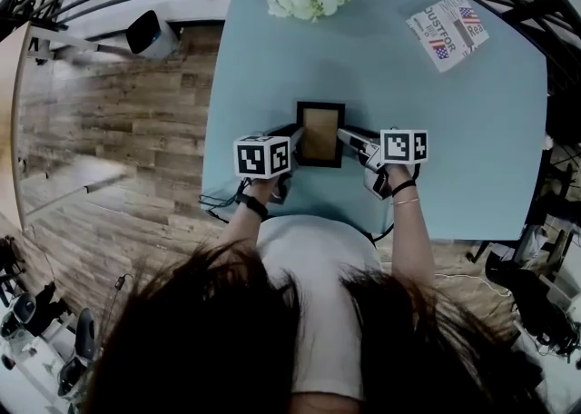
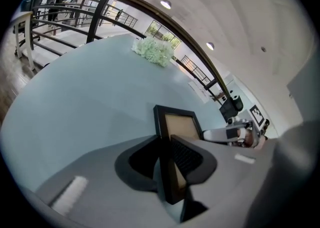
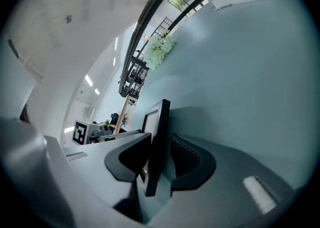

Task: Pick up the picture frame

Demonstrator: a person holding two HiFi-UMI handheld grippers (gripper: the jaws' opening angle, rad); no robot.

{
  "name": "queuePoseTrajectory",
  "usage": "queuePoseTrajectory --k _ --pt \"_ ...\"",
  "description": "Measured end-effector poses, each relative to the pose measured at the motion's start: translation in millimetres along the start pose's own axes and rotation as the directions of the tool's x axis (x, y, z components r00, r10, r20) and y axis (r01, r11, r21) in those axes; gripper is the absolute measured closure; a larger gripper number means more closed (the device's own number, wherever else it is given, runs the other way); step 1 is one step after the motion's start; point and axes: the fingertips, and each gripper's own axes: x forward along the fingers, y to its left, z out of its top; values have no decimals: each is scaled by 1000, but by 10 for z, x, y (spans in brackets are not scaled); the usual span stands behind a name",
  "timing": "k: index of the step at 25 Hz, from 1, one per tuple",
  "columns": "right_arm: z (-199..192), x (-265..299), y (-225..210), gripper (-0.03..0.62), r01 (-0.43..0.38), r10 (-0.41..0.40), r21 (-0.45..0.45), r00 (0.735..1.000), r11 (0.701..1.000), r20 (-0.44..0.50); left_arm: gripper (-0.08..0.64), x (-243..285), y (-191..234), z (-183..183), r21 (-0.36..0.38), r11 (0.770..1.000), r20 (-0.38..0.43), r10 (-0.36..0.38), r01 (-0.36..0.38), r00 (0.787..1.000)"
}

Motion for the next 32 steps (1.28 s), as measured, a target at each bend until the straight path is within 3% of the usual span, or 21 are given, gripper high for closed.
queuePoseTrajectory --k 12,24,32 --pt "4 271 259 497 -140 146 96 987 986 -60 425 -2 -6 22 -62 997 -18 -52 51 998" --pt "52 425 334 500 -169 174 137 985 976 -23 425 3 -1 13 -80 995 -24 -68 66 997" --pt "59 430 277 558 -160 163 175 987 972 -4 425 2 -8 12 -85 994 -26 -72 70 997"
